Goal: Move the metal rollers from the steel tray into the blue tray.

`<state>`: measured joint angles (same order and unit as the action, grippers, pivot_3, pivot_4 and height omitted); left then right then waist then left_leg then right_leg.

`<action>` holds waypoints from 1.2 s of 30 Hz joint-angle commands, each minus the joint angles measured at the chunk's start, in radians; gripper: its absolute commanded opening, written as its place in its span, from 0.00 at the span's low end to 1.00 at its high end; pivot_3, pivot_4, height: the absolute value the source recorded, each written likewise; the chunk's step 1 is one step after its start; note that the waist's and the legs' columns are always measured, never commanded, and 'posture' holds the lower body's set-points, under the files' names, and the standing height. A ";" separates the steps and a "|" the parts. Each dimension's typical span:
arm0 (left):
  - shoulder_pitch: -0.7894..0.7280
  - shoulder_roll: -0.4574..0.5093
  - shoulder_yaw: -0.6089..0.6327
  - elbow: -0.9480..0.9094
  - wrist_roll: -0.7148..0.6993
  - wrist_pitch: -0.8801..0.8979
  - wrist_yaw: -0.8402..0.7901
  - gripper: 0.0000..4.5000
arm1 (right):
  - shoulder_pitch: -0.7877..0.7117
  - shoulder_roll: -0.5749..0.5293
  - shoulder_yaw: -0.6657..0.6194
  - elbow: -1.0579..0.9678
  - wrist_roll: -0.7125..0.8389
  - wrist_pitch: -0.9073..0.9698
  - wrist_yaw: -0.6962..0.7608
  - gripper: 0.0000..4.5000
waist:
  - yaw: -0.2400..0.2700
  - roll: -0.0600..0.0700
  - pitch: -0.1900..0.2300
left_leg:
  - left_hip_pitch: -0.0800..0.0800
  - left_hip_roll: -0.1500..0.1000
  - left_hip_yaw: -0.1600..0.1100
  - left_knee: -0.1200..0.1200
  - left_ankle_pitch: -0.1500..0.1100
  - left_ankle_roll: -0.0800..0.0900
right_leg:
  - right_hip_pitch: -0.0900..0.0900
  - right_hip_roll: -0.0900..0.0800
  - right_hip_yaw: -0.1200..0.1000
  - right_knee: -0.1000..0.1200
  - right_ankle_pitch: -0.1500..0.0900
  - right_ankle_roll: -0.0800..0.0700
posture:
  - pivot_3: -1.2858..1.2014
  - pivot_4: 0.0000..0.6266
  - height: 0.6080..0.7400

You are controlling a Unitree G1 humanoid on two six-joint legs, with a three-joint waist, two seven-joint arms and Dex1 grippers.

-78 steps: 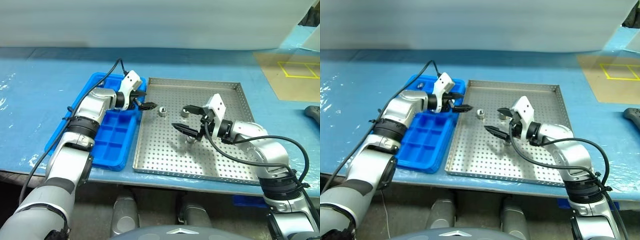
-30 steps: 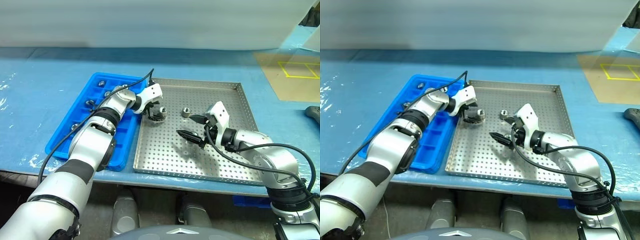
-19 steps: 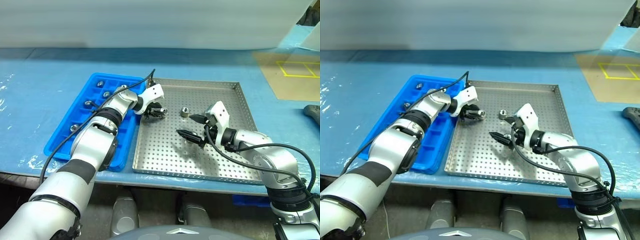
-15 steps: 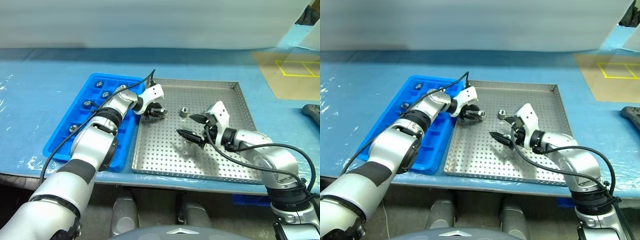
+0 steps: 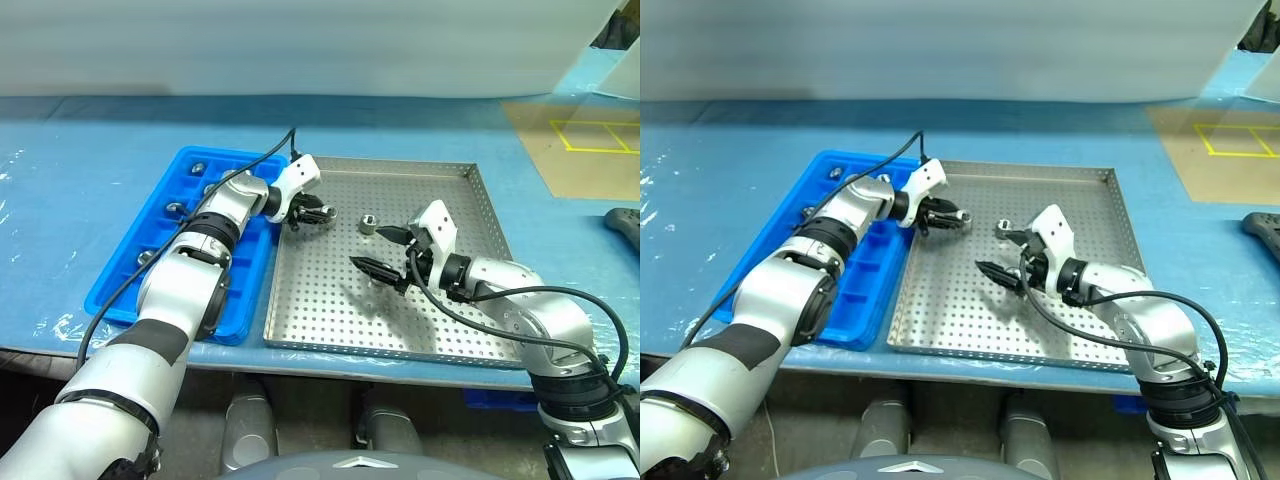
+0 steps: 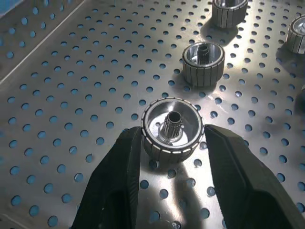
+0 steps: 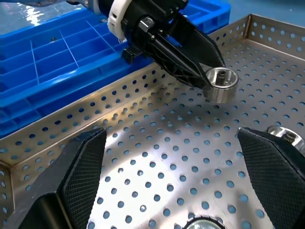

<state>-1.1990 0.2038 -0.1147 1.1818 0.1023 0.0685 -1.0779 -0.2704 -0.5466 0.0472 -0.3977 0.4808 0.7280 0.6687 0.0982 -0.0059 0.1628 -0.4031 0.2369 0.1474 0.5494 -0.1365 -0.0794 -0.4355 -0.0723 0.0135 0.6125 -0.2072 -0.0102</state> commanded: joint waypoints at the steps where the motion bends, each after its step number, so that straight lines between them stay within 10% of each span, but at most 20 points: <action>1: 0.026 0.039 0.036 -0.120 -0.035 0.037 0.050 0.38 | -0.033 0.004 0.006 0.018 -0.011 -0.041 0.018 1.00 | 0.000 0.000 0.000 | 0.000 0.000 0.000 0.000 0.000 0.000 | 0.000 0.000 0.000 0.000 0.000 0.000 | 0.49 0.24 1.00; 14: 0.320 0.146 0.100 -0.808 -0.163 0.395 0.156 0.38 | -0.137 0.055 0.045 0.138 -0.045 -0.124 0.079 1.00 | 0.002 0.000 0.000 | -0.002 0.001 0.000 -0.003 0.000 0.001 | 0.000 0.000 -0.007 -0.004 0.000 0.000 | 0.53 0.24 1.00; 36: 0.654 0.270 0.244 -1.276 -0.317 0.663 0.419 0.38 | -0.224 0.104 0.100 0.256 -0.074 -0.179 0.180 1.00 | 0.008 0.001 0.000 | -0.002 0.002 0.000 -0.004 0.000 0.001 | -0.001 0.000 -0.012 -0.004 0.000 0.000 | 0.58 0.24 1.00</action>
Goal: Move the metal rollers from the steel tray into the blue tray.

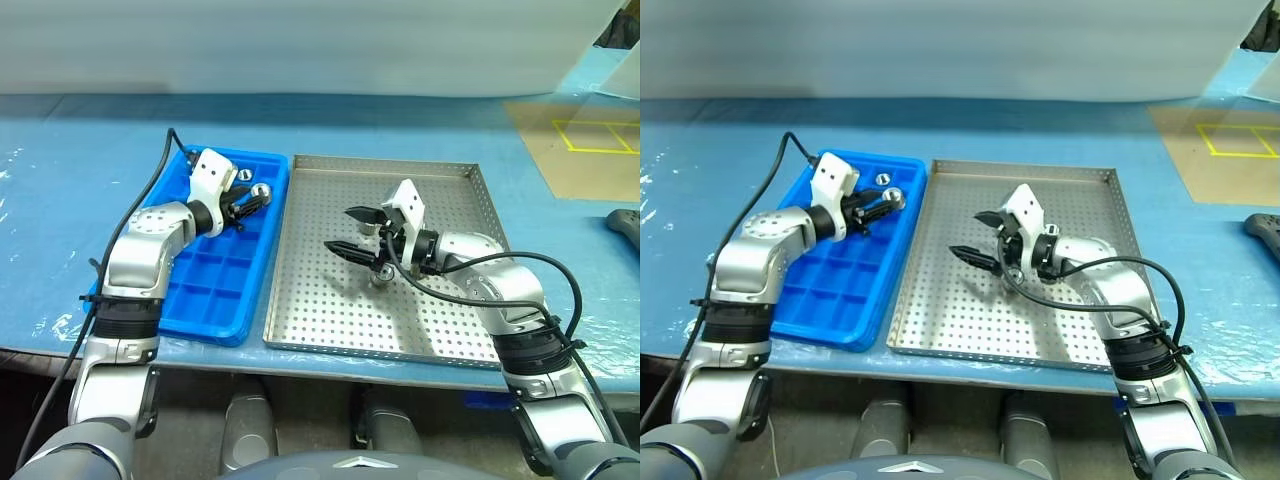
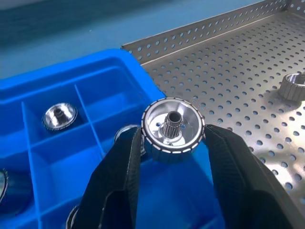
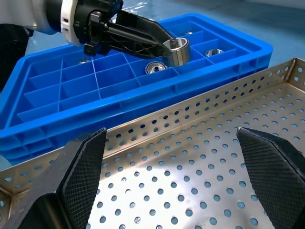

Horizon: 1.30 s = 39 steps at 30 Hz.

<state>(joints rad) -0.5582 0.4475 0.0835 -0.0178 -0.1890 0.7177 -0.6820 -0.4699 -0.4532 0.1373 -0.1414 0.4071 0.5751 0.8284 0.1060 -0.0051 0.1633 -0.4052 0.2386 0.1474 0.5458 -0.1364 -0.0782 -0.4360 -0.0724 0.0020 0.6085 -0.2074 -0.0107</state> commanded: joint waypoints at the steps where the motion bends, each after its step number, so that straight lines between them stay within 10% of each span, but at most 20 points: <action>1: 0.027 0.033 0.054 -0.089 -0.032 0.021 0.033 0.38 | -0.031 0.015 0.015 0.009 -0.002 -0.030 0.028 1.00 | 0.001 0.000 0.000 | 0.000 0.000 0.000 0.000 0.000 0.000 | 0.000 0.000 0.000 0.000 0.000 0.000 | 0.59 0.24 1.00; 39: 0.288 0.015 0.128 -0.298 -0.086 0.118 0.312 0.38 | -0.091 0.037 0.050 0.114 -0.043 -0.059 0.138 1.00 | 0.073 0.000 0.000 | -0.001 0.001 -0.001 0.001 0.001 0.001 | 0.000 0.000 -0.001 0.001 0.000 0.000 | 0.63 0.24 1.00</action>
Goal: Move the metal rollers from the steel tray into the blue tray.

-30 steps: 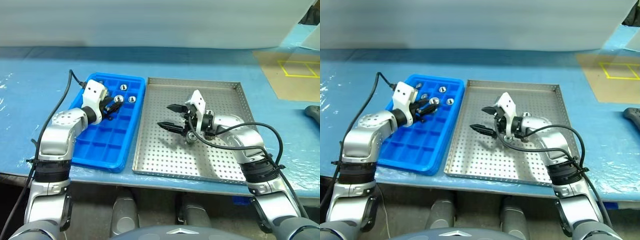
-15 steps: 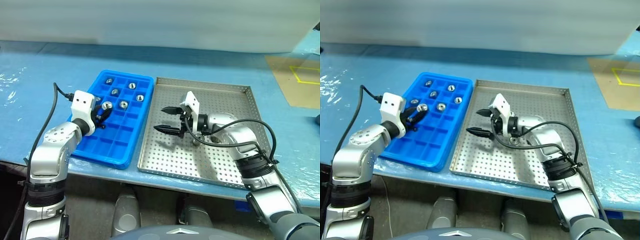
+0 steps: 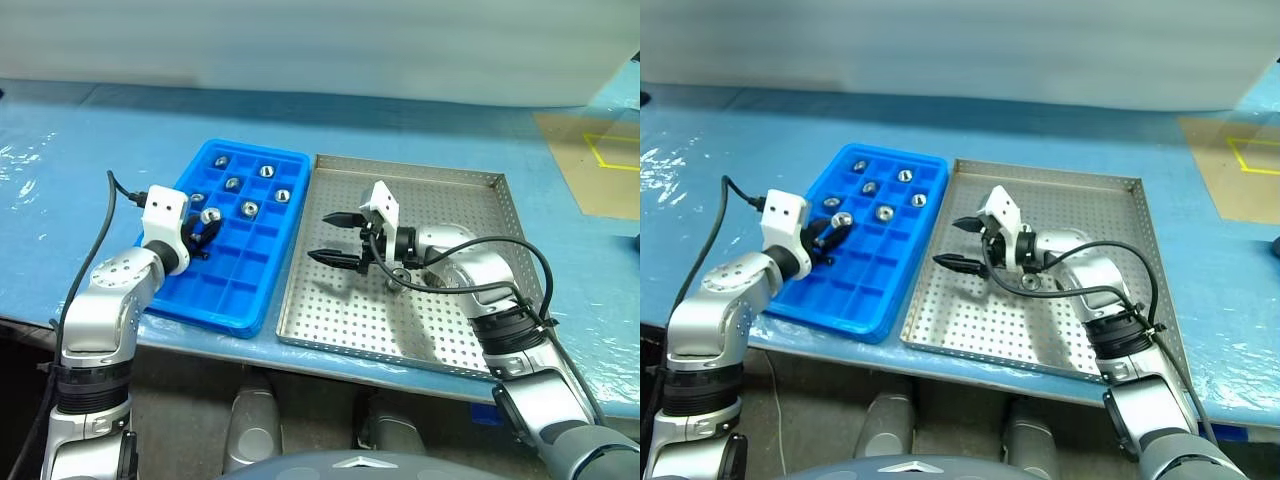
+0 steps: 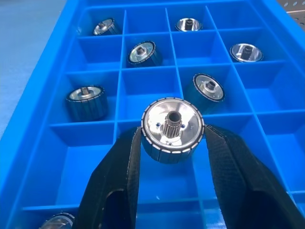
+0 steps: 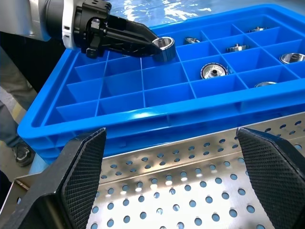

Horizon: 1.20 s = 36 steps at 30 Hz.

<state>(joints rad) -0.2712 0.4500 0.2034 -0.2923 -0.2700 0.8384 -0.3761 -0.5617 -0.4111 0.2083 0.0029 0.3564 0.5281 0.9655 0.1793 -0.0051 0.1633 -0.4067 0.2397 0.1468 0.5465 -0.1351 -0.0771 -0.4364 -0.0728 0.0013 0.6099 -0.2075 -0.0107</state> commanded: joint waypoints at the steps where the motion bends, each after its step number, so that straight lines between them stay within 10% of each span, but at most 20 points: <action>1: 0.003 0.012 0.011 -0.024 -0.004 -0.002 0.010 0.38 | 0.002 -0.006 -0.021 -0.031 0.008 -0.013 0.001 1.00 | -0.001 0.000 0.000 | 0.000 0.000 0.000 0.000 0.000 0.000 | 0.000 0.000 0.000 0.000 0.000 0.000 | 0.63 0.24 1.00; 16: 0.035 0.025 0.035 -0.041 -0.020 0.026 0.038 0.38 | 0.003 -0.003 -0.018 -0.028 0.008 -0.016 -0.002 1.00 | 0.000 0.000 0.000 | 0.000 0.000 0.000 0.000 0.000 0.000 | 0.000 0.000 0.000 0.001 0.000 0.000 | 0.63 0.24 1.00; 24: 0.020 0.021 0.002 -0.031 -0.029 0.029 0.037 0.98 | 0.003 -0.002 -0.023 -0.035 0.010 -0.012 -0.009 1.00 | -0.001 0.000 0.000 | 0.001 0.000 0.000 0.001 0.000 0.000 | 0.000 0.000 0.000 0.002 0.000 0.000 | 0.63 0.24 1.00; 36: -0.125 -0.123 -0.061 0.130 -0.103 -0.059 -0.029 1.00 | 0.043 -0.010 -0.072 -0.101 0.016 0.001 -0.082 1.00 | -0.007 0.000 0.000 | 0.001 -0.001 0.000 0.005 0.001 0.000 | 0.000 -0.001 0.001 0.007 0.000 0.000 | 0.58 0.24 1.00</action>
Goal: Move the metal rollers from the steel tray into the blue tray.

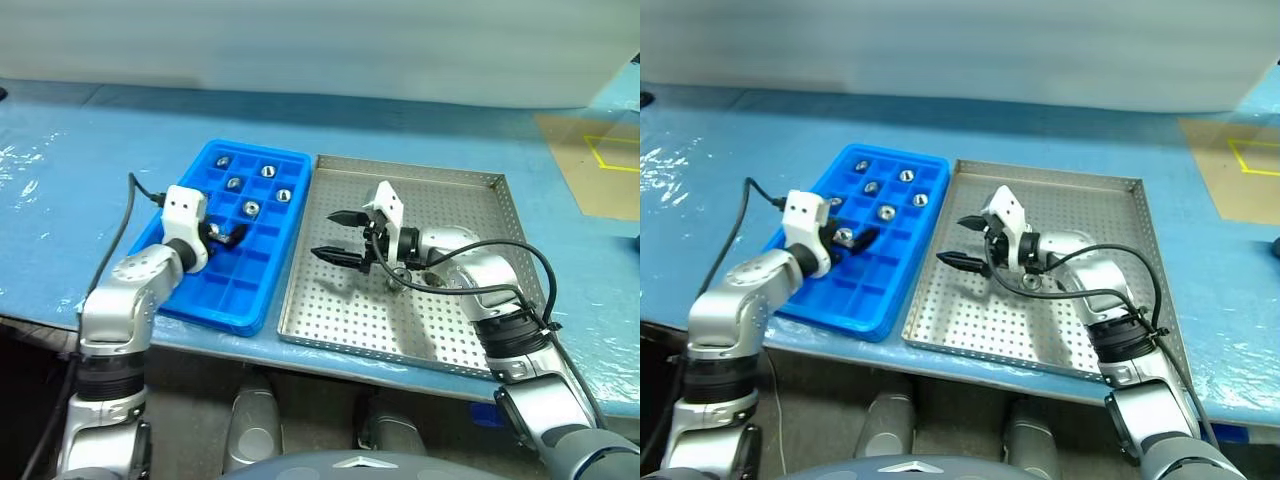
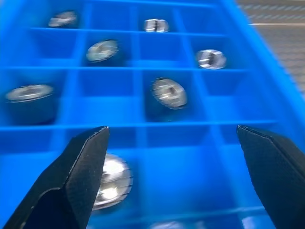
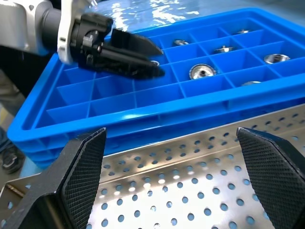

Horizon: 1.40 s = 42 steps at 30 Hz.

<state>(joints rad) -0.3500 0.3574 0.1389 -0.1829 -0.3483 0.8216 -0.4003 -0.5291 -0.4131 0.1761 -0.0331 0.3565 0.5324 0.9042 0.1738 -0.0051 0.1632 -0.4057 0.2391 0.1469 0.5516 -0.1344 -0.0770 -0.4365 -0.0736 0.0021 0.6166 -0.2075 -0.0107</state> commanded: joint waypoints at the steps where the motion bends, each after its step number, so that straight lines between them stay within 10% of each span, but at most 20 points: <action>1: -0.075 -0.049 0.000 0.041 -0.029 -0.059 -0.006 1.00 | 0.019 -0.011 -0.046 -0.077 0.015 -0.002 -0.029 1.00 | -0.003 0.000 0.000 | 0.000 0.000 0.000 0.000 0.000 0.000 | 0.000 0.000 0.000 0.001 0.000 0.000 | 0.57 0.24 1.00; 42: -0.875 -0.220 -0.342 1.361 0.337 -0.840 -0.798 1.00 | 0.288 -0.147 -0.277 -0.413 0.136 0.173 -0.235 1.00 | -0.079 0.000 0.000 | 0.003 -0.001 0.001 0.002 0.000 0.002 | 0.006 -0.001 0.003 -0.001 0.001 0.001 | 0.44 0.24 1.00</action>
<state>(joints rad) -1.1821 0.1396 -0.2024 1.1728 -0.0334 0.0254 -1.2214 -0.2438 -0.5512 -0.0692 -0.3967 0.4720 0.7077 0.6738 0.0947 -0.0052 0.1632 -0.4022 0.2382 0.1476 0.5541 -0.1345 -0.0751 -0.4303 -0.0743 0.0052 0.6154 -0.2070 -0.0100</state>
